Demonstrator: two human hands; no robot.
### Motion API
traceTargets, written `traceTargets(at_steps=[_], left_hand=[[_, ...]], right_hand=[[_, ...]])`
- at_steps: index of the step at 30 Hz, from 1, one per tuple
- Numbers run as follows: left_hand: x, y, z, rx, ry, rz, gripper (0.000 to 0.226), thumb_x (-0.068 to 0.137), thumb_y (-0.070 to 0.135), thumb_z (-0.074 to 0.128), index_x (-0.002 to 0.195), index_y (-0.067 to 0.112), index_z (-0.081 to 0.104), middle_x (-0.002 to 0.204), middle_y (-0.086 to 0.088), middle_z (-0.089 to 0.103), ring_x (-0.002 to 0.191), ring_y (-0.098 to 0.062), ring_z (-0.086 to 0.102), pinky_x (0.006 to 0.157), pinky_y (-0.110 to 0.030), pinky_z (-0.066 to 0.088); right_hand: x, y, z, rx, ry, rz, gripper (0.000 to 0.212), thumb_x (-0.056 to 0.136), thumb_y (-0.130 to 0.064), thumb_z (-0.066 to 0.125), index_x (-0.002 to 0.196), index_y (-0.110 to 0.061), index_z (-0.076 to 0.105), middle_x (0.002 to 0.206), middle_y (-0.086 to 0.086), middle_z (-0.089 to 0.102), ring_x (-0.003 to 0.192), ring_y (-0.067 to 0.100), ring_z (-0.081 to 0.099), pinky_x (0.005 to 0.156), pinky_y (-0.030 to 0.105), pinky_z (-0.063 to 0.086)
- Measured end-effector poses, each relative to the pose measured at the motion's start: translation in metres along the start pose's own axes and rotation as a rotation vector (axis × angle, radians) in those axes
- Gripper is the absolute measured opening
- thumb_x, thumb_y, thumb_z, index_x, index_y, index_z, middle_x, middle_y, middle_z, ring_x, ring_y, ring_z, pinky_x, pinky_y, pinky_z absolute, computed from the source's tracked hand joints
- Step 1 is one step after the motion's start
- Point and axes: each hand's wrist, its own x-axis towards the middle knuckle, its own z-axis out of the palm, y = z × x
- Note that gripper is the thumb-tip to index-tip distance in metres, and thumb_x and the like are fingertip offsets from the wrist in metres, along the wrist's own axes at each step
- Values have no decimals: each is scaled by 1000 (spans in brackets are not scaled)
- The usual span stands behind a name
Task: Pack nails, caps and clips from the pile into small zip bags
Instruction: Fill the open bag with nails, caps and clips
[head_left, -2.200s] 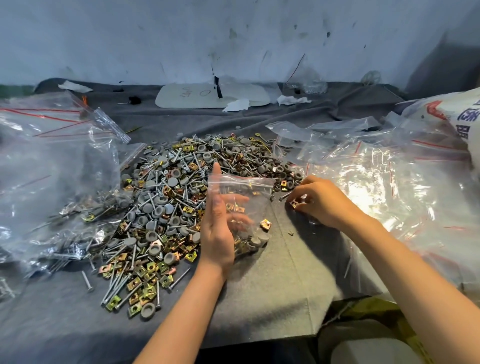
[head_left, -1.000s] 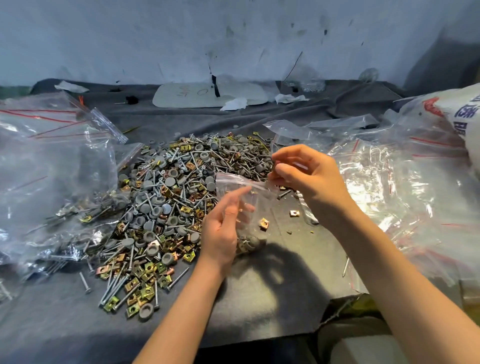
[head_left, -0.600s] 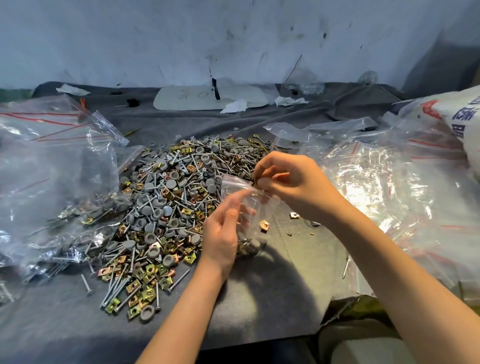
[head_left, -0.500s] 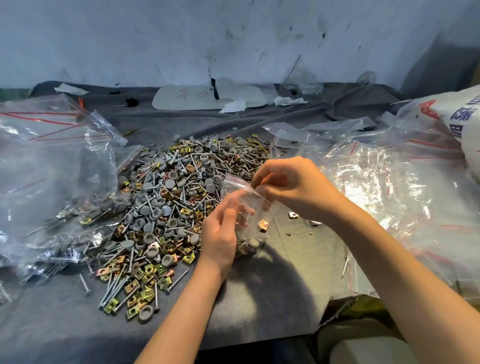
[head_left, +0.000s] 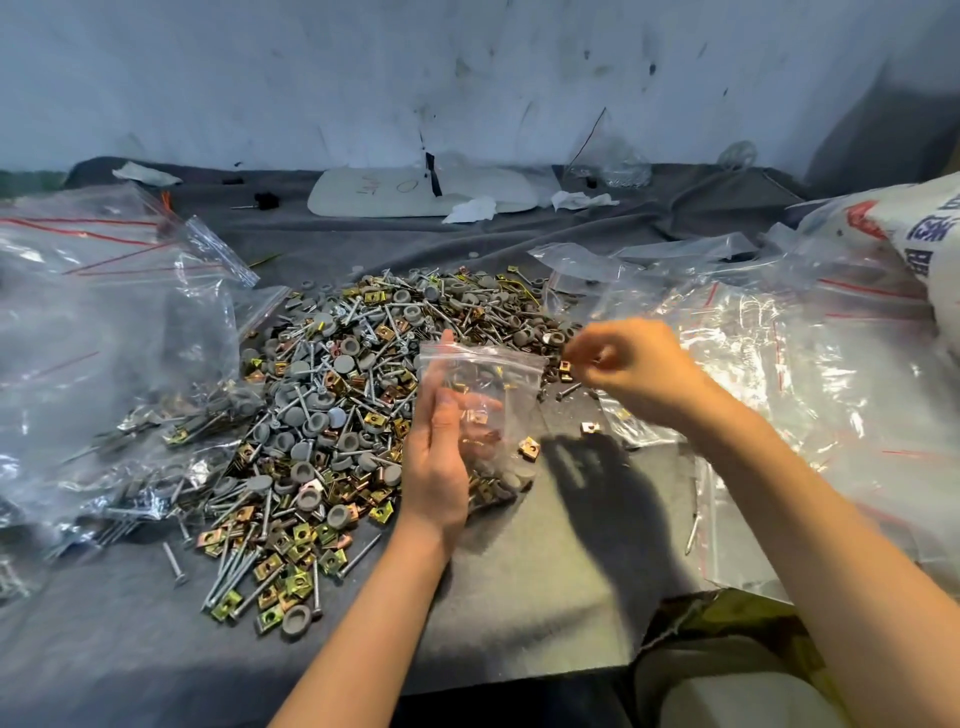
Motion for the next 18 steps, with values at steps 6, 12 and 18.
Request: traceTargets(at_steps=[6,12,18], left_hand=[[1,-1,-1,24,20,-4,65,98,44,31,137,-7,36,99,-6,68,78,-41,66,70,-65,53],[1,-3,-2,14,17,-27,62,91,43,32,138,3,39,94,3,71,72,-30,68,64,-70,50],[2,-6,-3,23,15,-6,64,93,42,32,144,4,35,97,0,71,70,-31,66,60,-52,54]], right_hand=[[-15,27,27,-386,-244,5,17,83,-6,62,99,-10,66,100,8,59,96,28,57,76,31,40],[-12,22,20,-246,-267,-23,21,80,-4,66,80,-19,51,80,-2,52,79,21,51,63,28,36],[-2,-21,-3,591,22,-79,23,84,0,66,89,-21,61,80,3,63,72,11,58,66,19,48]])
